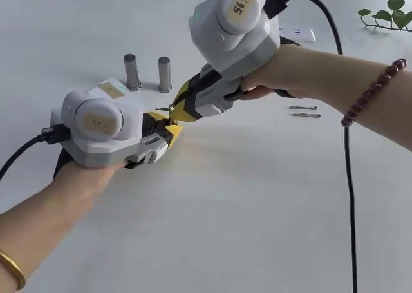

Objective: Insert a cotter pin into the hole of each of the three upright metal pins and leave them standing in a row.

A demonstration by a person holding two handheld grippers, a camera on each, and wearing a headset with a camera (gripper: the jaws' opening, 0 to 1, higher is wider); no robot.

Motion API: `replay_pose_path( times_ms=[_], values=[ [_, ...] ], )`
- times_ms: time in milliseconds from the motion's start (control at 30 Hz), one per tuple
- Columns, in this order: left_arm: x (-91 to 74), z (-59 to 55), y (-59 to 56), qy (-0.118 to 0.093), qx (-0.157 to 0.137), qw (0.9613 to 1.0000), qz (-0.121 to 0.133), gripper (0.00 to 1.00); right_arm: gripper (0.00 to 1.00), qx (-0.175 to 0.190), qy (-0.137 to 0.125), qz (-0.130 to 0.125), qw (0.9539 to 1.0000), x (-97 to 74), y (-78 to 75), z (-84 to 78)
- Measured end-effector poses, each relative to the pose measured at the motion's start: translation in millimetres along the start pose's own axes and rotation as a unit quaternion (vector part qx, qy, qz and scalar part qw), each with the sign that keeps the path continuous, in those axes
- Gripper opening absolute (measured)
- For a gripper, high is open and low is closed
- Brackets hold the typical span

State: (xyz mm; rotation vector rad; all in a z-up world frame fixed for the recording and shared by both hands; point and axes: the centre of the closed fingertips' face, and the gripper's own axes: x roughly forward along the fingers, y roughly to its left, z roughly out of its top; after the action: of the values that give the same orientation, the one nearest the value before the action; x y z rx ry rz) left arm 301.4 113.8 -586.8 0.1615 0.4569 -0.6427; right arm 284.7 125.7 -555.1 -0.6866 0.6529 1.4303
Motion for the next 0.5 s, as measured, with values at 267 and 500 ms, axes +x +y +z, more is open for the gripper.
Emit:
replay_pose_path(
  times_ms=[267,500],
  values=[
    [-4.8,-5.3,12.6,0.003,0.003,1.0,-0.002,0.07,0.04,0.0,0.0,-0.003,1.0,10.6,-2.8,8.9],
    [-5.8,-8.2,19.3,0.001,0.0,1.0,-0.004,0.07,0.04,-0.009,0.002,-0.006,0.9999,17.5,-5.0,14.3]
  ],
)
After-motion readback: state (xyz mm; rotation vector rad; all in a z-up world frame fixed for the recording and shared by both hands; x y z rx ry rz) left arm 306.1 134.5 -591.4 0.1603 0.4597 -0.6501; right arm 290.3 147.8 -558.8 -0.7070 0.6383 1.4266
